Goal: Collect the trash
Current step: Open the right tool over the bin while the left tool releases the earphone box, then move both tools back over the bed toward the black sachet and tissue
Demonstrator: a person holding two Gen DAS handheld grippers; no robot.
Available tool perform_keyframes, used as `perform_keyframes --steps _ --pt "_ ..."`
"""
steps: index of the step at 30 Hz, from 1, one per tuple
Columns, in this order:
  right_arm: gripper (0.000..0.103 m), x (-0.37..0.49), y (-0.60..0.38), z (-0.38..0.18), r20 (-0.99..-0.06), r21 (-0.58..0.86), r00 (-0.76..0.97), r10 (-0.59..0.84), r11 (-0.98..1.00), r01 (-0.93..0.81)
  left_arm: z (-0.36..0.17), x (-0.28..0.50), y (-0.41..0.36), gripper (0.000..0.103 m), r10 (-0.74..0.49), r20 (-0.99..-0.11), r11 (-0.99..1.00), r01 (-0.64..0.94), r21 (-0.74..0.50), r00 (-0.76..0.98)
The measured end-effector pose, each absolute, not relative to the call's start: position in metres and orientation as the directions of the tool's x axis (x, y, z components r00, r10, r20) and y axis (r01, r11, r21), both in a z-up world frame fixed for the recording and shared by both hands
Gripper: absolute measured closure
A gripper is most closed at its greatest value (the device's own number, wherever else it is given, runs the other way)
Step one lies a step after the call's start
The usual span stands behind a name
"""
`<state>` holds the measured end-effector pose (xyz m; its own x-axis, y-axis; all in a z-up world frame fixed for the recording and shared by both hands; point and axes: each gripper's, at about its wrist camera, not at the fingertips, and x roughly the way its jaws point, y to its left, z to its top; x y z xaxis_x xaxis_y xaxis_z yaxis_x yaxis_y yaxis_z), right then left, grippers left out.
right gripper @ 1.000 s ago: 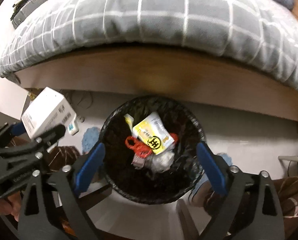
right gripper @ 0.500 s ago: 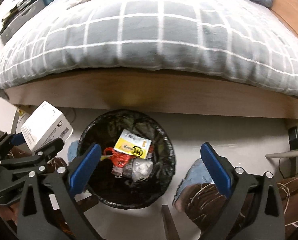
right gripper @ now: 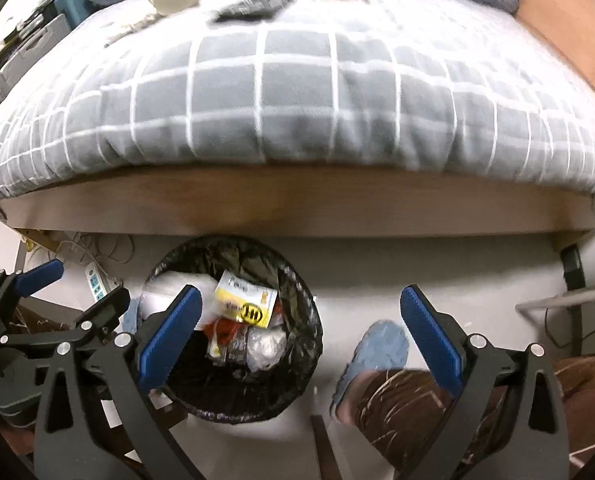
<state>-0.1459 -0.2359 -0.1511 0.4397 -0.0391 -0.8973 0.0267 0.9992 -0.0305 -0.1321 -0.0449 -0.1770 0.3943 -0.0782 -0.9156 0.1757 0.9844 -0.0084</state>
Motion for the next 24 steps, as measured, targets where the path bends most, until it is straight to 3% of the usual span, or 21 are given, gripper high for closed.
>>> perform_keyframes --steps 13,24 --pt "0.008 -0.099 -0.231 -0.086 -0.812 -0.010 0.583 -0.035 0.999 0.046 -0.093 -0.083 -0.018 0.009 -0.068 -0.807 0.993 0.119 0.003 0.587" --pt "0.008 -0.048 -0.222 -0.059 -0.776 0.006 0.630 -0.024 0.999 0.046 -0.069 -0.015 0.004 0.009 -0.056 -0.776 0.996 0.086 -0.003 0.628"
